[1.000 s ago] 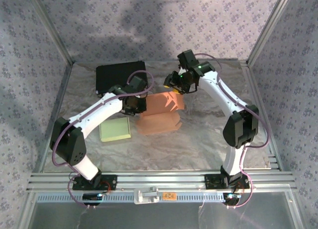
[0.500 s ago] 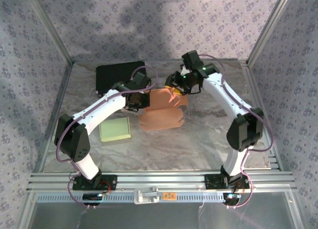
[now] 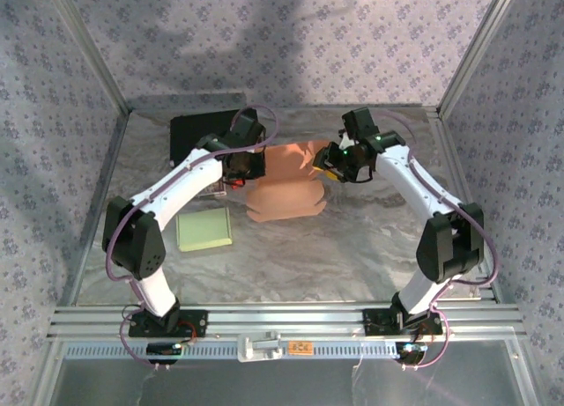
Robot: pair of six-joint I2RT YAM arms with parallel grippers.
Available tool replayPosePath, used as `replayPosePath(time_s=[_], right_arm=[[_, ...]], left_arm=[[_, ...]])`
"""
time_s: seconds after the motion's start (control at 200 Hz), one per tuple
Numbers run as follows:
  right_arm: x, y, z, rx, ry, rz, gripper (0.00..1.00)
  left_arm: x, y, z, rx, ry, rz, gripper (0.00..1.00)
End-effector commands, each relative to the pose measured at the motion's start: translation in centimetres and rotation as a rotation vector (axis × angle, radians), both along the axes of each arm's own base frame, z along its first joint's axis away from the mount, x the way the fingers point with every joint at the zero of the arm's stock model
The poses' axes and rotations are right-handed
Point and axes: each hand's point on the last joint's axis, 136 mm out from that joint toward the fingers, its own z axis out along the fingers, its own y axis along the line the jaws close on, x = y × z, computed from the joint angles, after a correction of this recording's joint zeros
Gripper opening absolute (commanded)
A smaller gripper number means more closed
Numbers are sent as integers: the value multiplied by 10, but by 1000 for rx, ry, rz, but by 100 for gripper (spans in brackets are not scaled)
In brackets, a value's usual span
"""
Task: Fold the paper box
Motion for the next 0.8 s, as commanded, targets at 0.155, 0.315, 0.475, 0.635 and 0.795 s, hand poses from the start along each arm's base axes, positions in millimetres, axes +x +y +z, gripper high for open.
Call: replayPosePath(time_s=[0.155, 0.315, 0.475, 0.635, 0.795], right_arm=[[18, 21, 3, 34, -51, 55, 35], [16, 34, 16, 75, -90, 102, 30], [10, 40, 45, 132, -167, 171, 29], [2, 19, 107, 190, -319, 246, 37], [27, -25, 162, 306, -487, 199, 47]], left_arm=[[1, -6, 3, -15, 6, -36, 0], [3, -11, 4, -31, -3, -48, 0], [9, -9, 4, -57, 9, -47, 0], [28, -7, 15, -163, 0, -101, 0], [45, -17, 28, -385, 67, -218, 0]])
